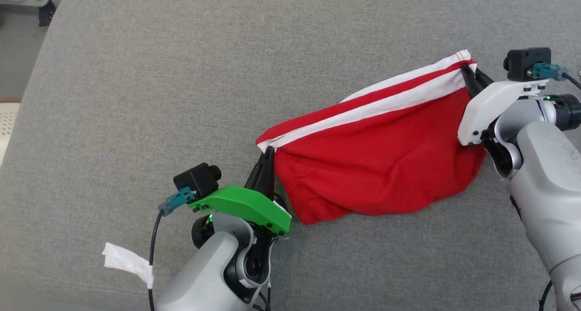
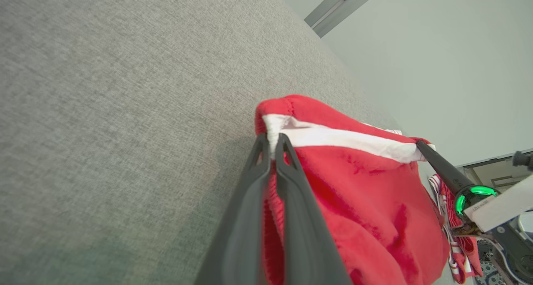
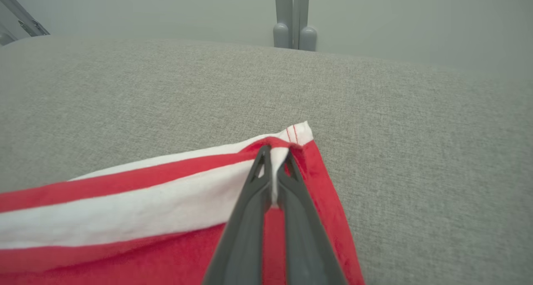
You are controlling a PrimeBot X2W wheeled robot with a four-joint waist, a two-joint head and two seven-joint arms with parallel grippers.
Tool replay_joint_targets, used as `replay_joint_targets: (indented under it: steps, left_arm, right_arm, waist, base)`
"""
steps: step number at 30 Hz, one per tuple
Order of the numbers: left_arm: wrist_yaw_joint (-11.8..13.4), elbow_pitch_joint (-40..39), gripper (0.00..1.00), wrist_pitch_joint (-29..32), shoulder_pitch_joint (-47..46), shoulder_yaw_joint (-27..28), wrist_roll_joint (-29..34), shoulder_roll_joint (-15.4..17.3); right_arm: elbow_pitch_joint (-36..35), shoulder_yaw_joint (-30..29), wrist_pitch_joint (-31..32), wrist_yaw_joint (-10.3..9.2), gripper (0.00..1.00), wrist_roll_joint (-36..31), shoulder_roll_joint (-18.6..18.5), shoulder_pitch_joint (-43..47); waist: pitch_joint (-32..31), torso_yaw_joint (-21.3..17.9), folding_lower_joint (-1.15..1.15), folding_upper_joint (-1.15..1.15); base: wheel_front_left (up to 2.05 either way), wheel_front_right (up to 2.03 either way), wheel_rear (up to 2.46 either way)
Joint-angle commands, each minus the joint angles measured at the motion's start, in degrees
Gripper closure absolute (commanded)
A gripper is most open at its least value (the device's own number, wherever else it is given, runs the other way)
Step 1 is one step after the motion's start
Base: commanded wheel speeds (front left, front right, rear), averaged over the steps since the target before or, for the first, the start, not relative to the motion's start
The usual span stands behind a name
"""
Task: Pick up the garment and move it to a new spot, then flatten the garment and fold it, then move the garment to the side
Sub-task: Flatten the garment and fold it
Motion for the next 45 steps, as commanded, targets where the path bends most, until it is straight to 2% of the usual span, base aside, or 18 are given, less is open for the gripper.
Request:
replay_joint_targets:
  steps: [1, 7, 8, 9, 10, 11, 12, 15, 22, 30, 38, 45]
  left_arm:
    - [0.43, 0.43, 1.0, -0.45, -1.39, -0.48, -0.59, 0.24]
    - [0.64, 0.91, 1.0, -0.83, -2.94, -2.85, -2.65, 0.23]
    - [0.68, 0.89, 0.98, -0.88, -3.2, -3.22, -2.99, 0.23]
    - [0.68, 0.88, 0.85, -0.93, -3.39, -3.54, -3.18, 0.24]
    - [0.49, 0.78, 0.68, -0.98, -3.72, -4.09, -3.18, 0.23]
    - [0.16, 0.66, 0.4, -1.02, -3.93, -4.49, -2.91, 0.22]
    - [-0.03, 0.7, 0.0, -0.97, -4.14, -4.89, -2.06, 0.23]
    - [-0.05, 0.5, 0.0, -0.99, -4.12, -4.15, 1.52, 0.33]
    - [-0.11, -4.16, 0.0, -0.97, 1.18, 1.57, 13.59, 3.57]
    - [0.3, -9.69, 0.0, -0.97, 8.17, 7.33, 26.37, 6.73]
    - [0.65, -11.6, 0.0, -0.98, 12.14, 9.96, 32.7, 6.71]
    - [0.25, -12.49, 0.0, -0.98, 13.36, 12.57, 34.84, 5.95]
  right_arm:
    - [1.58, 0.55, -0.7, 0.01, 1.0, 0.37, -0.54, -1.59]
    - [7.9, 1.77, -3.18, 0.0, 1.0, 0.69, -1.13, -5.61]
    - [9.04, 1.68, -3.81, 0.0, 0.8, 0.75, -1.18, -6.17]
    - [9.89, 1.73, -4.23, 0.0, 0.57, 0.75, -1.13, -6.52]
    - [10.92, 1.55, -4.96, 0.0, 0.0, 0.82, -1.15, -7.0]
    - [11.76, 1.29, -5.64, 0.0, 0.0, 0.91, -1.18, -7.45]
    - [12.67, 1.17, -6.33, 0.0, 0.0, 0.85, -1.13, -7.94]
    - [14.73, 1.36, -7.92, 0.0, 0.0, 0.96, -0.8, -8.71]
    - [15.69, 4.27, -9.91, 0.0, 0.0, 2.61, -2.31, -7.26]
    - [13.8, 10.04, -7.12, 0.0, 0.0, 6.74, -5.27, -2.36]
    - [11.48, 14.47, -1.69, 0.0, 0.0, 13.19, -7.38, 2.65]
    - [14.53, 15.25, 3.57, 0.0, 0.0, 15.65, -8.5, 2.3]
  waist:
    - [0.25, 0.32, 0.0, 0.0]
    - [0.35, 0.75, 0.0, 0.0]
    - [0.32, 0.84, 0.0, 0.0]
    - [0.27, 0.91, 0.0, 0.0]
    - [0.19, 0.98, 0.0, 0.0]
    - [0.11, 1.01, 0.0, 0.0]
    - [-0.03, 1.03, 0.0, 0.0]
    - [-0.63, 0.81, 0.0, 0.0]
    - [-3.45, -0.12, 0.0, 0.0]
    - [-7.72, -0.88, 0.0, 0.0]
    - [-8.79, 1.19, 0.0, 0.0]
    - [-7.87, 3.89, 0.0, 0.0]
  base:
    - [0.0, 0.0, 0.0]
    - [0.0, 0.0, 0.0]
    - [0.0, 0.0, 0.0]
    - [0.0, 0.0, 0.0]
    - [0.0, 0.0, 0.0]
    - [0.0, 0.0, 0.0]
    - [0.0, 0.0, 0.0]
    - [0.0, 0.0, 0.0]
    - [0.0, 0.0, 0.0]
    - [0.0, 0.0, 0.0]
    - [0.0, 0.0, 0.0]
    - [0.0, 0.0, 0.0]
